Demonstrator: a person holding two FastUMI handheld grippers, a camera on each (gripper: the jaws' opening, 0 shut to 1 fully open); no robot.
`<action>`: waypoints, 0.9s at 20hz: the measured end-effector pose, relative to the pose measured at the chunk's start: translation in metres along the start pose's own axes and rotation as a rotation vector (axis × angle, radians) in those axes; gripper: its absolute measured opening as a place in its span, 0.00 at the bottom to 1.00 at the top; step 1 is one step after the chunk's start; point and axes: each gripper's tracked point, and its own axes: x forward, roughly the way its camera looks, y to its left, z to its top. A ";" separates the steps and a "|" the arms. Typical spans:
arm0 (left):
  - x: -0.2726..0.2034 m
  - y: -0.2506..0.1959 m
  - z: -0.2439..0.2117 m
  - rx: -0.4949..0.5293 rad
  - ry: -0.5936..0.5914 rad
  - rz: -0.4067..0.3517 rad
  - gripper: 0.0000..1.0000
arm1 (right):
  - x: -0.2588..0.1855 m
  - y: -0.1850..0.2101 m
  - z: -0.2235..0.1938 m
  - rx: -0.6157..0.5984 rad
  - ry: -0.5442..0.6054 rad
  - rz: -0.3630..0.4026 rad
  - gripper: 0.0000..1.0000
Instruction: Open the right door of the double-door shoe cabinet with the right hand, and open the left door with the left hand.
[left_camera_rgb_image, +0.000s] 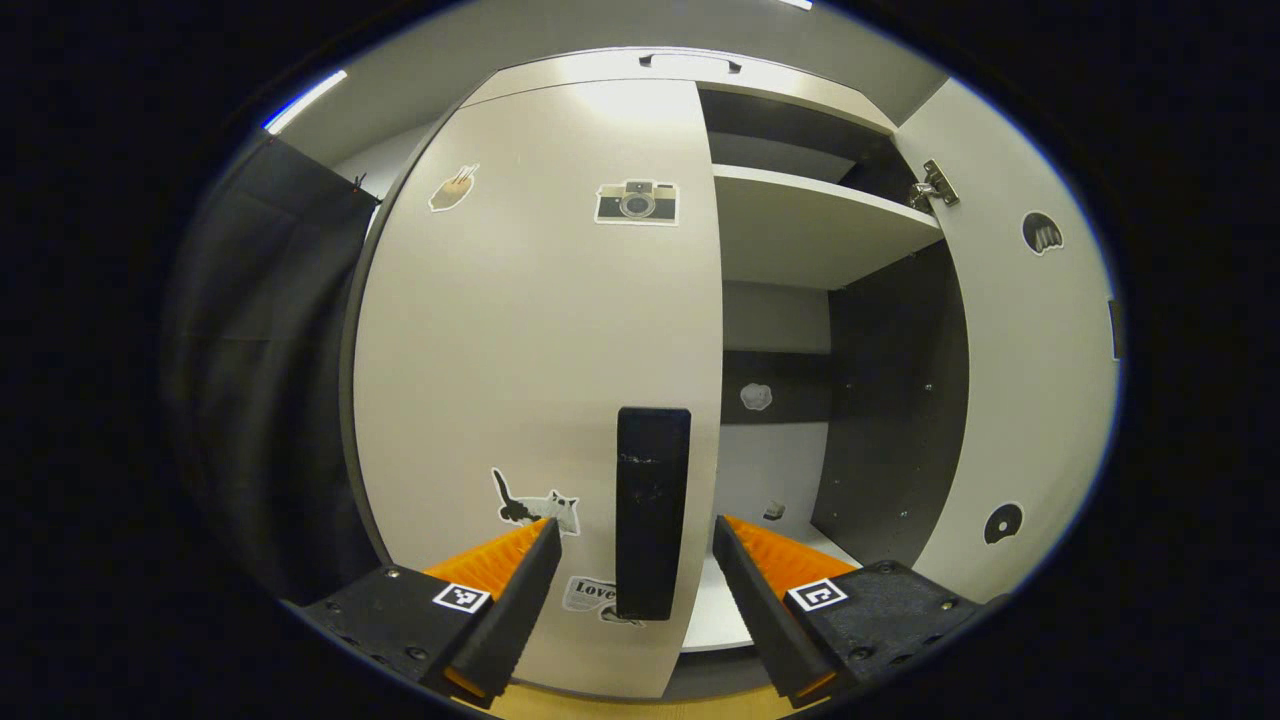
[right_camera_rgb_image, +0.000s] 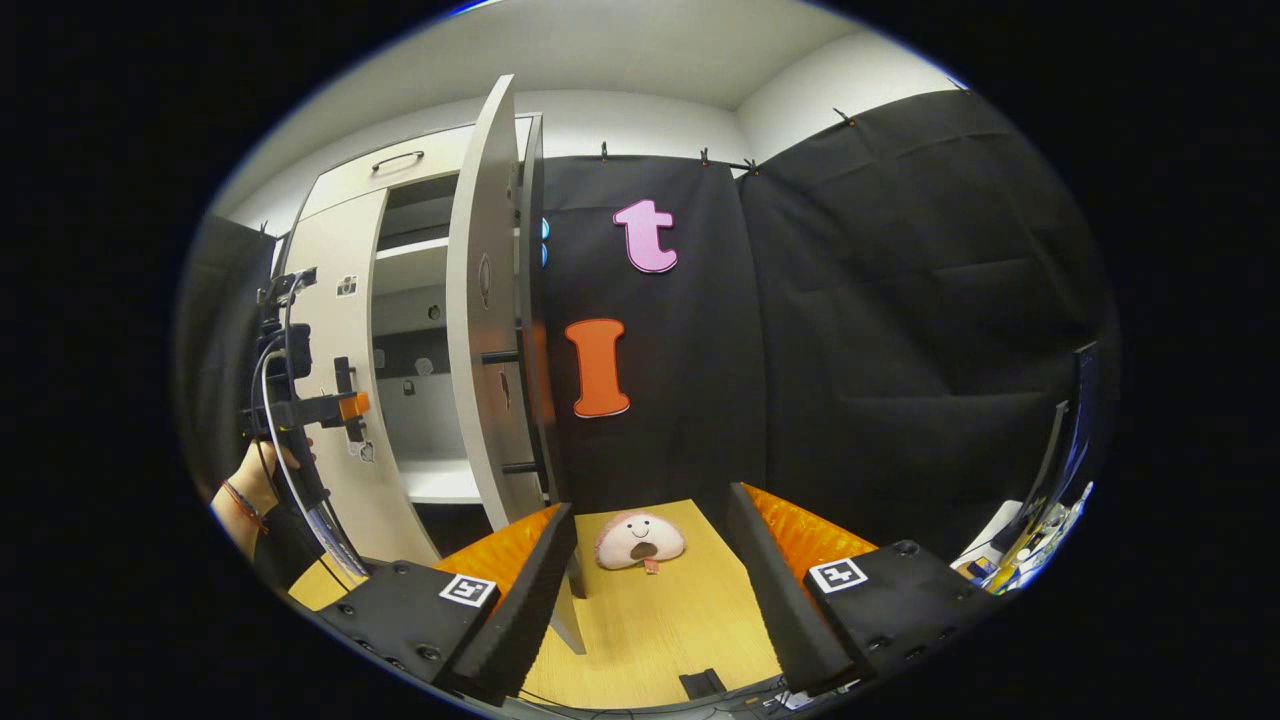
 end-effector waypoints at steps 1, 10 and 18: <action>0.002 -0.001 0.000 0.001 0.001 -0.005 0.90 | 0.000 0.000 0.000 0.000 -0.001 0.001 0.98; 0.009 -0.003 -0.020 -0.050 0.052 -0.027 0.36 | -0.001 0.006 -0.001 -0.019 -0.001 0.004 0.98; 0.000 -0.003 -0.022 -0.010 0.055 -0.082 0.19 | -0.008 0.002 0.004 -0.014 -0.019 -0.028 0.98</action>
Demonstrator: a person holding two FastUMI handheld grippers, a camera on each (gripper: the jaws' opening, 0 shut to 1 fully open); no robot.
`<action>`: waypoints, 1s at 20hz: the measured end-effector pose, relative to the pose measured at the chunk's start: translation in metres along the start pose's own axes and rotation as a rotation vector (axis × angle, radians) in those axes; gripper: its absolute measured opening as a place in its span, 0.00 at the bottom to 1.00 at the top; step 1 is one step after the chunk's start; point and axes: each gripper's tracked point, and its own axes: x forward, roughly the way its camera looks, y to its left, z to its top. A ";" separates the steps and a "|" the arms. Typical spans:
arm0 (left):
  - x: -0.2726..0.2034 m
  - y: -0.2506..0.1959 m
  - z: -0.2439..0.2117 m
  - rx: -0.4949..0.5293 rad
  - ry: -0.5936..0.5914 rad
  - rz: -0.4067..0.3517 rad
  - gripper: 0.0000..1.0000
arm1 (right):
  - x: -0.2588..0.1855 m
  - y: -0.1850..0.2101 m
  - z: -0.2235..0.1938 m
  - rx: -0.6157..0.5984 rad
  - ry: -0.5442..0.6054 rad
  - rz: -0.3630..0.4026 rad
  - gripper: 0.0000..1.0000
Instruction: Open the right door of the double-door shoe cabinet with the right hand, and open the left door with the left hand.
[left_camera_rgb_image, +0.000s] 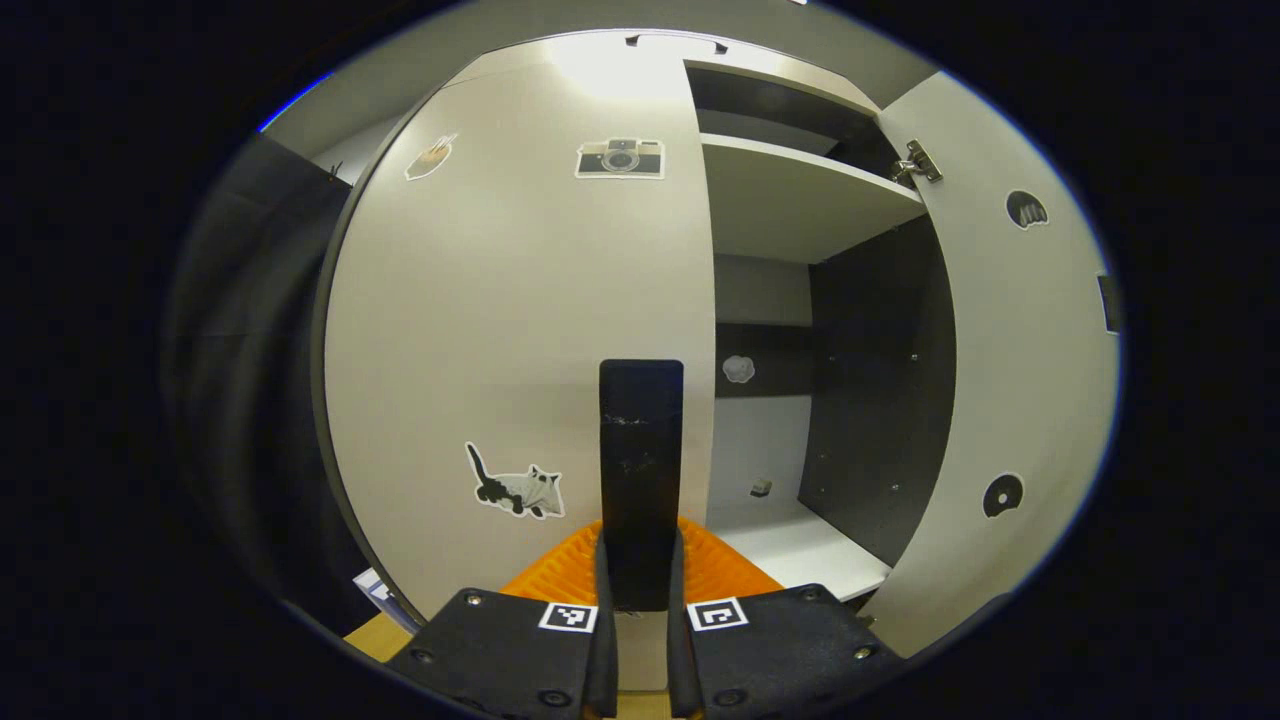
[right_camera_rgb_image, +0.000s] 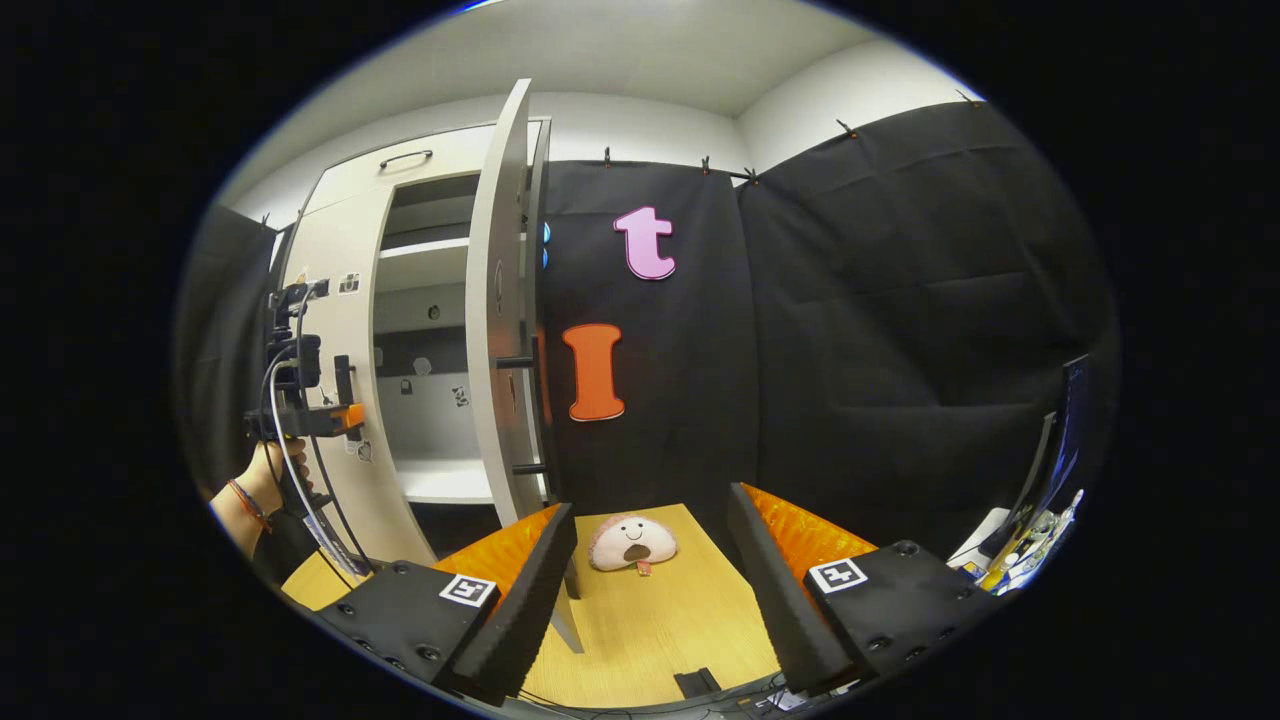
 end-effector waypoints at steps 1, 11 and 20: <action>-0.004 0.000 0.000 -0.006 -0.003 -0.015 0.19 | 0.000 0.000 0.001 -0.008 -0.003 -0.003 1.00; -0.033 0.008 -0.001 -0.030 -0.033 -0.071 0.14 | -0.010 0.008 0.007 -0.048 -0.032 -0.002 0.89; -0.052 0.014 -0.003 -0.022 -0.038 -0.099 0.12 | -0.015 0.020 0.009 -0.041 -0.044 0.007 0.89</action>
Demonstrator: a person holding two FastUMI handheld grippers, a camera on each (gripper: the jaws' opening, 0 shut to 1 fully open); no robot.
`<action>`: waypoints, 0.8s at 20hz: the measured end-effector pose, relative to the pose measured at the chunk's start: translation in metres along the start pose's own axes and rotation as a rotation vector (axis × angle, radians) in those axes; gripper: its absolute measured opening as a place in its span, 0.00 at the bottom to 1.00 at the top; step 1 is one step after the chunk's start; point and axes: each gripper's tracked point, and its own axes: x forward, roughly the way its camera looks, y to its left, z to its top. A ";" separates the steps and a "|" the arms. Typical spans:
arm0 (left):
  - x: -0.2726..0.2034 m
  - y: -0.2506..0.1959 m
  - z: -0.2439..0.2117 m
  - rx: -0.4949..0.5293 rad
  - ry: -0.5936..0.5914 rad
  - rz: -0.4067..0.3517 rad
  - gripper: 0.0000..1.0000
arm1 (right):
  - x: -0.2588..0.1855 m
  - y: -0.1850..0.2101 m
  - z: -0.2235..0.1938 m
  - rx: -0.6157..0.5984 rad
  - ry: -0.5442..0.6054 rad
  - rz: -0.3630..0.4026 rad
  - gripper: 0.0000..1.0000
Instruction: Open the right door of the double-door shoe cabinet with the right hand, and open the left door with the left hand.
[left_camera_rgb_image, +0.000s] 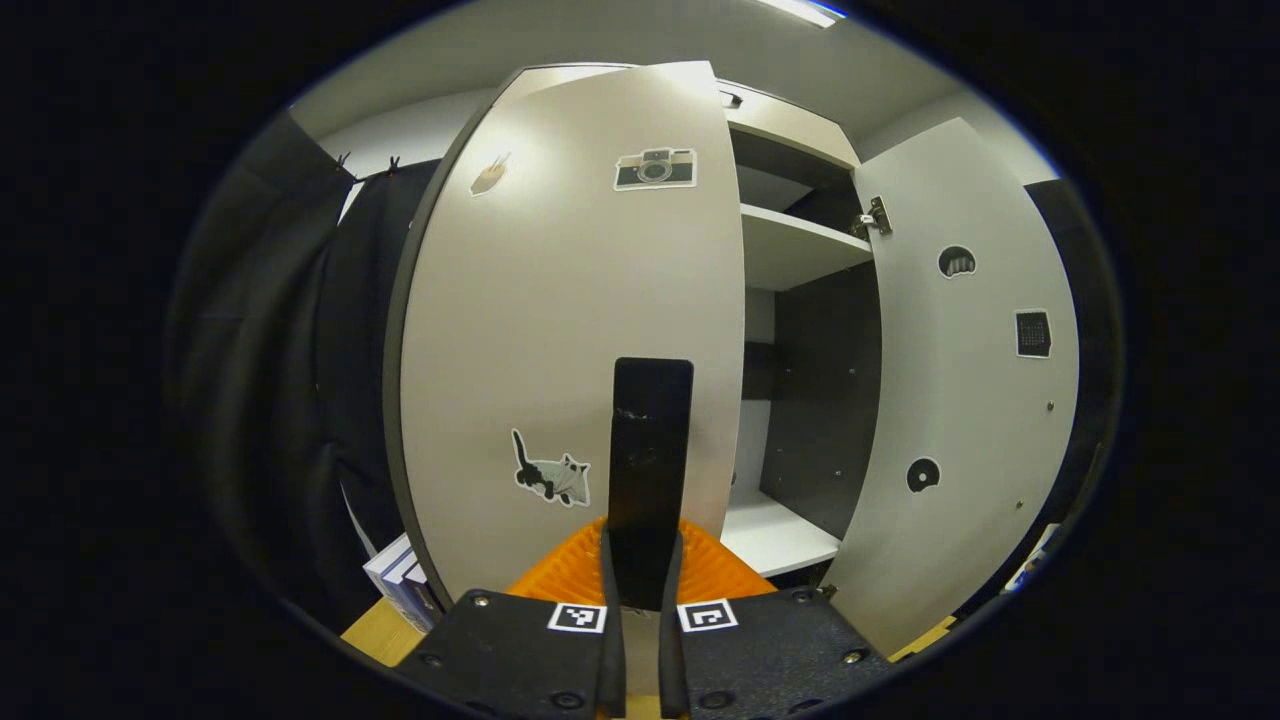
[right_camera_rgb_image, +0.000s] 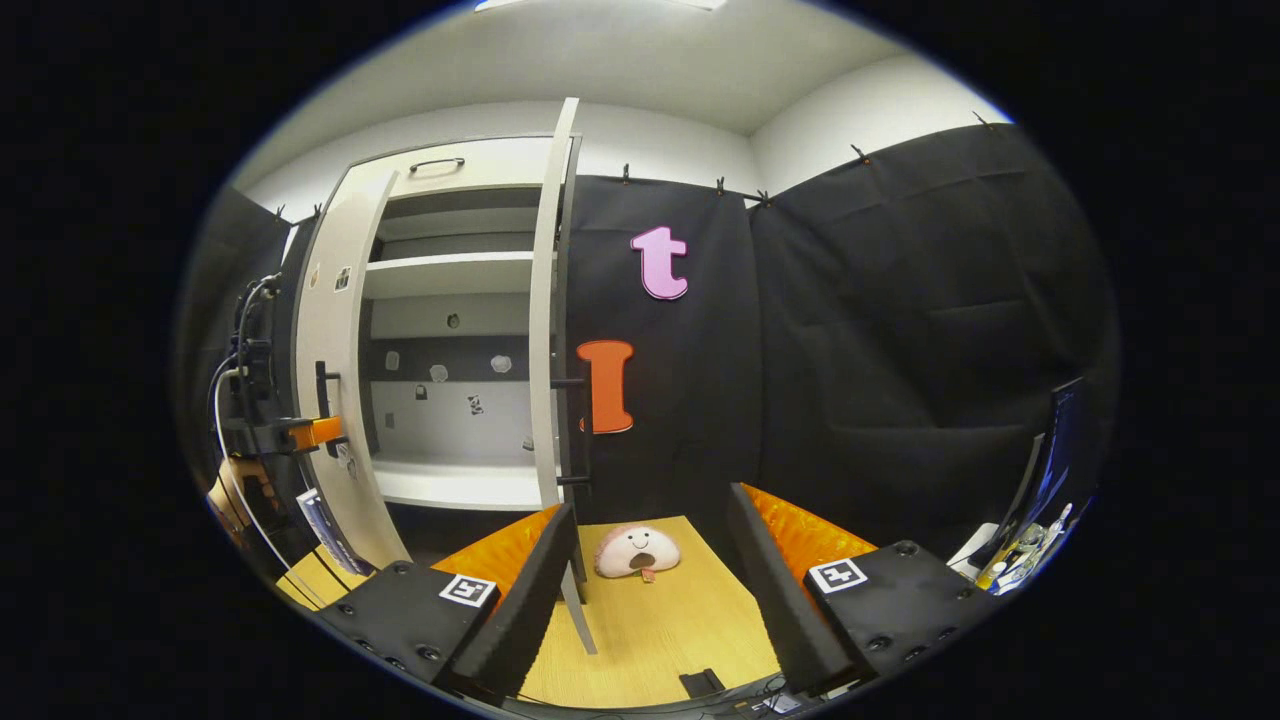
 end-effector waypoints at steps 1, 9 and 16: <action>-0.002 0.000 0.000 -0.003 -0.004 -0.005 0.11 | 0.000 0.002 0.000 0.001 -0.001 0.002 0.89; -0.018 0.008 0.000 -0.011 -0.026 0.000 0.11 | 0.001 0.011 -0.002 -0.004 0.002 0.017 0.98; -0.032 0.019 0.003 -0.018 -0.033 0.013 0.11 | 0.006 0.022 -0.003 0.000 0.009 0.040 0.89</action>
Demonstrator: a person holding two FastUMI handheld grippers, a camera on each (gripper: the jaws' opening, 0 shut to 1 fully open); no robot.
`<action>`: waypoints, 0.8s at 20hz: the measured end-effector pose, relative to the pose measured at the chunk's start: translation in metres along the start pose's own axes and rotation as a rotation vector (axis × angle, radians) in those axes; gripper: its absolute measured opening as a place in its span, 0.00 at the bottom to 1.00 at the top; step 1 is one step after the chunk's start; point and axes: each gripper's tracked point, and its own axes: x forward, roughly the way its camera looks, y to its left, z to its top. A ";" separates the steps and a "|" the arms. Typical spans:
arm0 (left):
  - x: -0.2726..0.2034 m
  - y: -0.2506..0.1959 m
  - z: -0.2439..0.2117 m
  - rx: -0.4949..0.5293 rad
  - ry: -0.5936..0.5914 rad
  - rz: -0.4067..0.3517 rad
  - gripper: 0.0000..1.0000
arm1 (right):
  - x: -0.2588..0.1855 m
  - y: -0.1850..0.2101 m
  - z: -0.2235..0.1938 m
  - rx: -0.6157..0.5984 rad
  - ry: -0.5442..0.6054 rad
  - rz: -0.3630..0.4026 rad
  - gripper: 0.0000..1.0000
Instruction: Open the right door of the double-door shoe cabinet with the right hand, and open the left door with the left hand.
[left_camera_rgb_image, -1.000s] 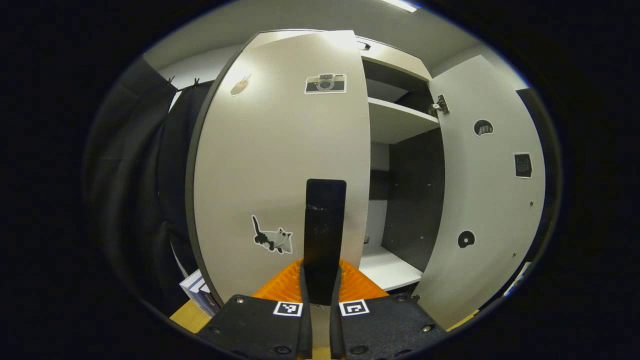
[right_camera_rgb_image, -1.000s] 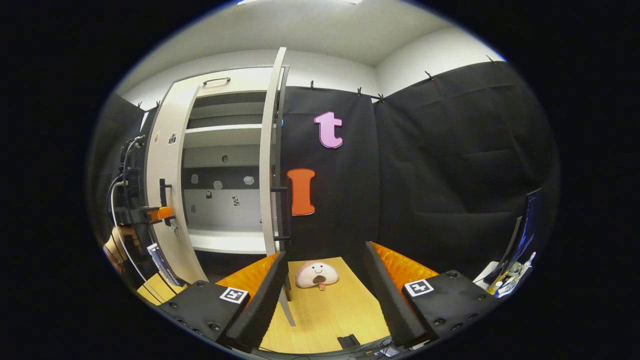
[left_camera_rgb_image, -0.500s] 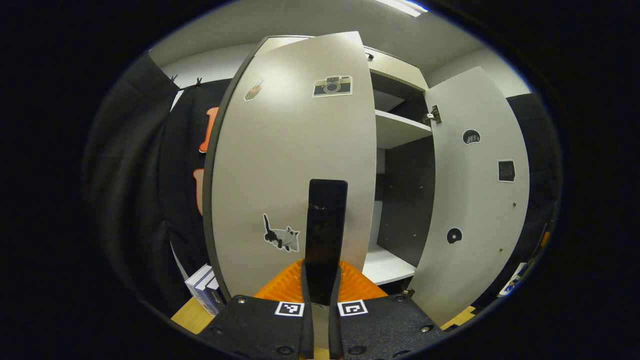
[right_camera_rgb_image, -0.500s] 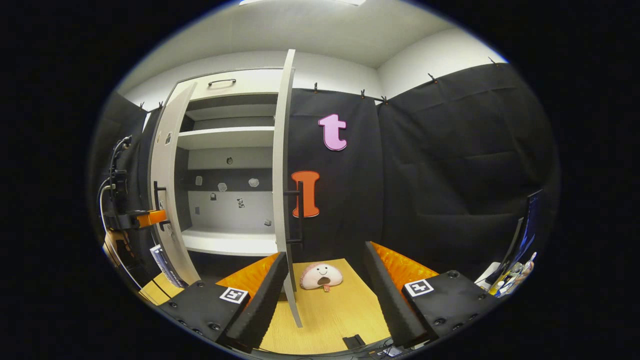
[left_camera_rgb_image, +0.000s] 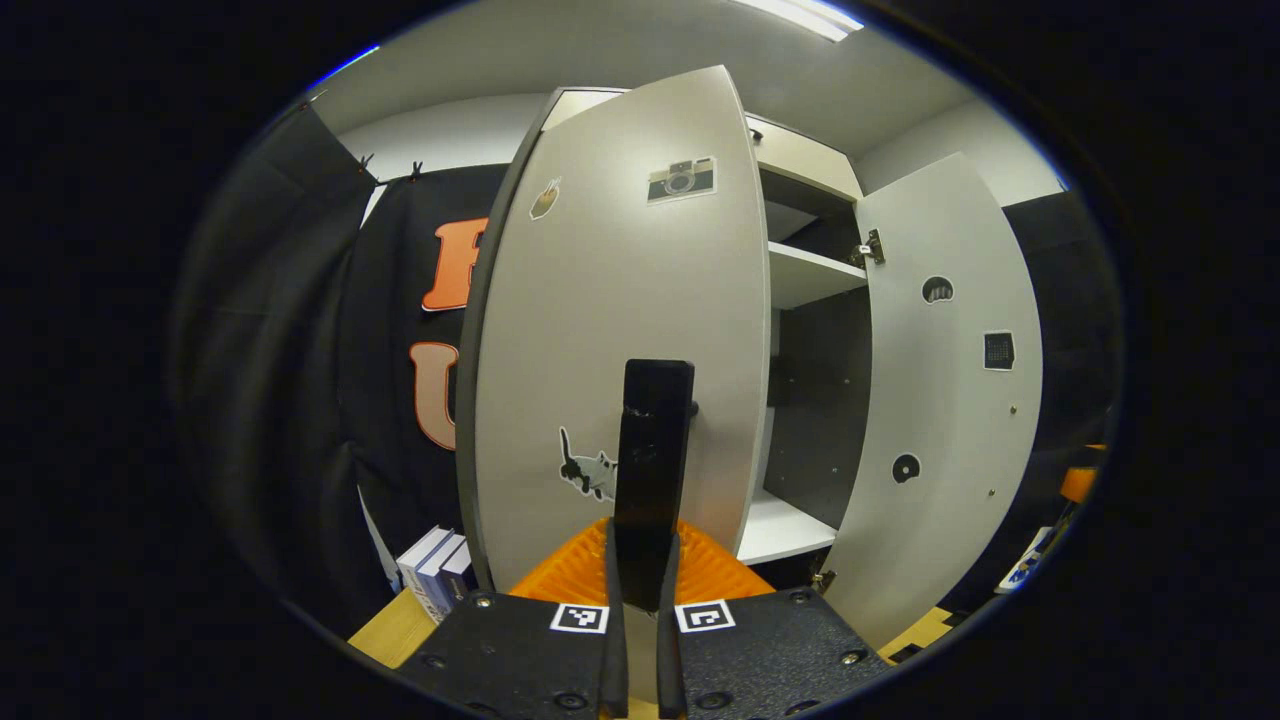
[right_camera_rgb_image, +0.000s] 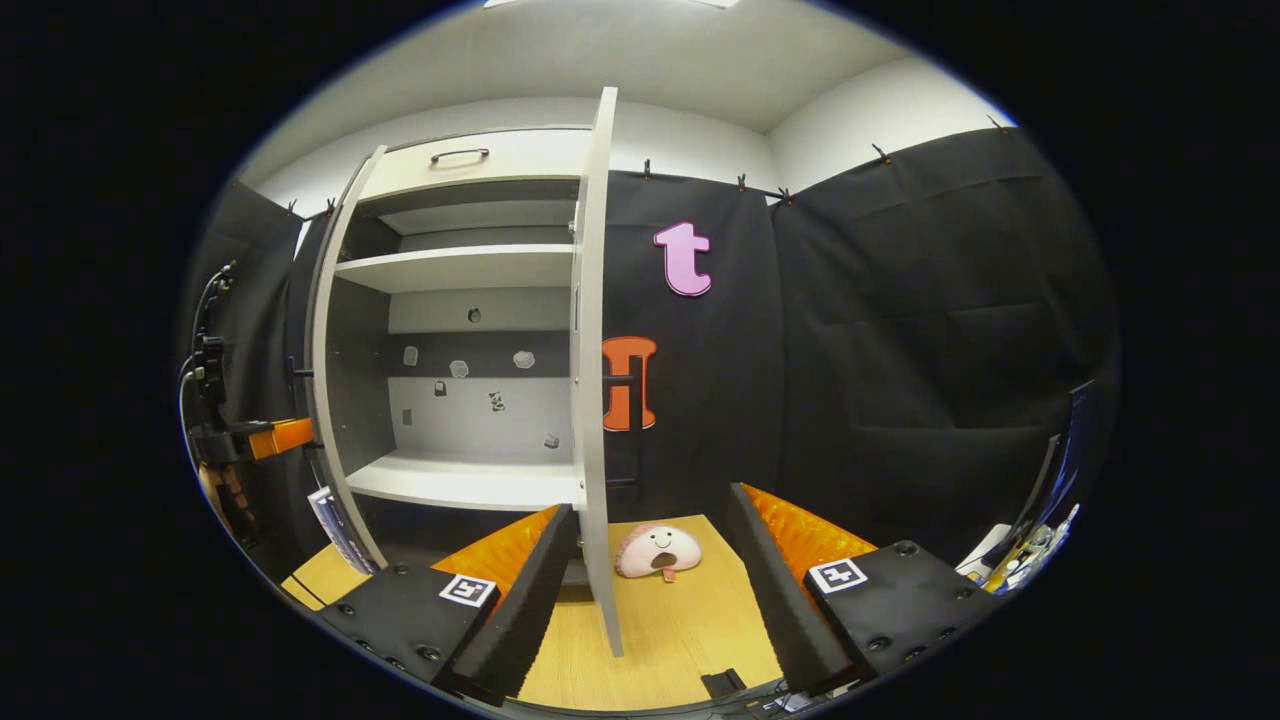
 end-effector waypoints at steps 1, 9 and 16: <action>-0.001 0.001 0.001 0.004 0.000 0.002 0.11 | 0.001 0.003 0.000 0.004 -0.001 0.003 0.89; -0.015 0.028 0.004 0.038 -0.011 0.066 0.08 | 0.010 0.025 0.001 0.012 0.006 0.044 0.89; -0.023 0.046 0.006 0.048 -0.016 0.081 0.05 | 0.013 0.052 0.003 0.015 -0.001 0.102 0.98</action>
